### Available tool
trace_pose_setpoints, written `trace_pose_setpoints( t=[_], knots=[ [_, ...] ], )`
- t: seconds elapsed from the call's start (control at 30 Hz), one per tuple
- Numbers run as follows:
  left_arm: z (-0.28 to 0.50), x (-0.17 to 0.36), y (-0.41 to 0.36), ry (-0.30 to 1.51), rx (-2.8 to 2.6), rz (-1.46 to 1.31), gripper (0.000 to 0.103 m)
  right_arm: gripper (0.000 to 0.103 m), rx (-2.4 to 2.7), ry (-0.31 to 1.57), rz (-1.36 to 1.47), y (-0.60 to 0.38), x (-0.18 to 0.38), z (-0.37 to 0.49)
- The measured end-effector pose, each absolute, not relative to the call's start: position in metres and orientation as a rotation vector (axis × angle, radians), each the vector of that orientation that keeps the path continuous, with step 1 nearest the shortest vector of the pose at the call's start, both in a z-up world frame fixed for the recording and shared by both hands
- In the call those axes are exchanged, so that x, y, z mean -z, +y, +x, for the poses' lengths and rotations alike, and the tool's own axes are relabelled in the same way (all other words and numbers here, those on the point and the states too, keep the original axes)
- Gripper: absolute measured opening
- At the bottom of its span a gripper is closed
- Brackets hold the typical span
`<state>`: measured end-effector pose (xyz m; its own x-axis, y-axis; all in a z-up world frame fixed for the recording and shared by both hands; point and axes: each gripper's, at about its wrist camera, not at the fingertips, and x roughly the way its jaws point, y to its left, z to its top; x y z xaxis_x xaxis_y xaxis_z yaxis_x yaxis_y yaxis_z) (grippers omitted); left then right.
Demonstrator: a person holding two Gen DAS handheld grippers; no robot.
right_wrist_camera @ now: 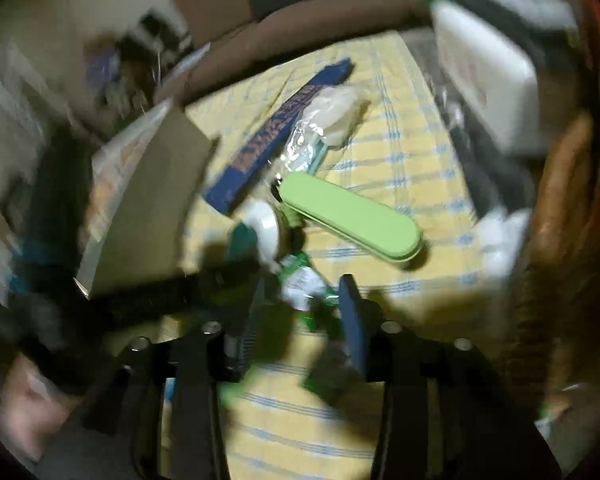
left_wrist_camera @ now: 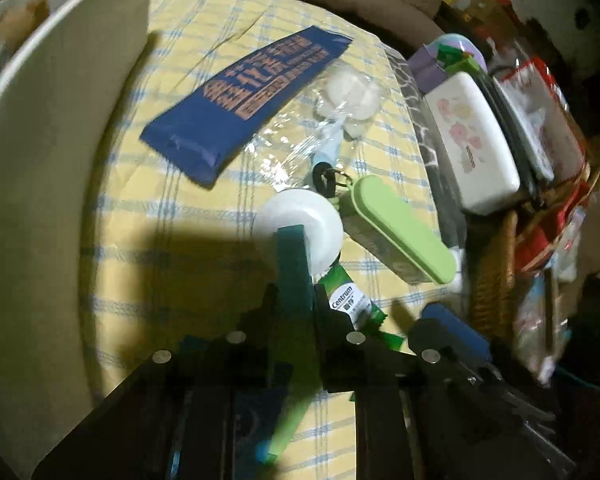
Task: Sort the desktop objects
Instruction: 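Grasp the teal handle of the white round item with the right gripper, then lift the white round item and carry it over the white box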
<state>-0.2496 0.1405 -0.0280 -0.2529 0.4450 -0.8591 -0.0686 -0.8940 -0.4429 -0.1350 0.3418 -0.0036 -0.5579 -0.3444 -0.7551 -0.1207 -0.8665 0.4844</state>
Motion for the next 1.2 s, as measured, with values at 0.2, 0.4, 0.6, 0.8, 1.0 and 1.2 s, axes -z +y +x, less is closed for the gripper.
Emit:
trace_pose_setpoints(
  t=[0.2, 0.4, 0.6, 0.8, 1.0, 1.2],
  knots=[
    [-0.257, 0.032, 0.136, -0.536, -2.161, -1.676, 0.015, 0.039, 2.527, -0.454, 1.383, 0.31, 0.013, -0.139],
    [-0.26, 0.039, 0.137, -0.567, -2.103, -1.699, 0.016, 0.034, 2.553, -0.008, 1.303, 0.261, 0.009, -0.145],
    [-0.263, 0.039, 0.136, -0.553, -2.104, -1.696, 0.016, 0.017, 2.501, 0.039, 1.317, 0.248, 0.026, -0.155],
    [-0.264, 0.039, 0.139, -0.552, -2.077, -1.694, 0.022, 0.005, 2.516, 0.024, 1.27, 0.246, 0.028, -0.15],
    [-0.251, 0.013, 0.133, -0.62, -2.031, -1.626, 0.032, 0.004, 2.496, -0.114, 1.206, 0.26, 0.002, -0.136],
    [-0.211, -0.05, 0.102, -0.678, -2.037, -1.428, 0.056, 0.004, 2.482, -0.351, 1.13, 0.29, -0.043, -0.118]
  ],
)
